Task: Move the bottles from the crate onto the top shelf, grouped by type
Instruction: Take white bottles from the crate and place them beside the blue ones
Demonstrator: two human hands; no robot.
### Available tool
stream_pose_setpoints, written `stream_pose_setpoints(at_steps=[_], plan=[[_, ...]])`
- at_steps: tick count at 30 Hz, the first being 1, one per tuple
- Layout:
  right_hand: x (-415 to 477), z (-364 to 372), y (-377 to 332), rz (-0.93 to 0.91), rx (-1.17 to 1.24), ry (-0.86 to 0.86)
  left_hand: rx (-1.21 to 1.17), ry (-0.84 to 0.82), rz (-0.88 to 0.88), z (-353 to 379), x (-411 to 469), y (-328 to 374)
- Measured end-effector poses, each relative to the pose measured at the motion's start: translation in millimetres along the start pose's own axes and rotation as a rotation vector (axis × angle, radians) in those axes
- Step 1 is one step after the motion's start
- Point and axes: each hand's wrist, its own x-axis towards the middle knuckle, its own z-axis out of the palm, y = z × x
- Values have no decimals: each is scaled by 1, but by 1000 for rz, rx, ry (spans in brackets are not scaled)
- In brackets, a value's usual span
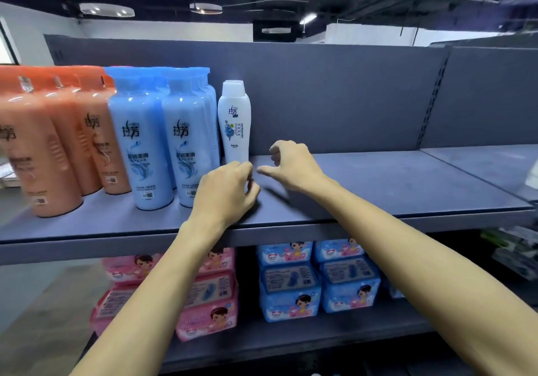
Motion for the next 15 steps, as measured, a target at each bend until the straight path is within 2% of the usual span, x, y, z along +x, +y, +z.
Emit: stream_pose_setpoints(at_steps=[4, 15], plan=[[-22, -25, 1, -11, -15, 32, -41, 2, -28, -6, -2, 8], [-105, -71, 3, -60, -24, 112, -283, 32, 53, -32, -35, 69]])
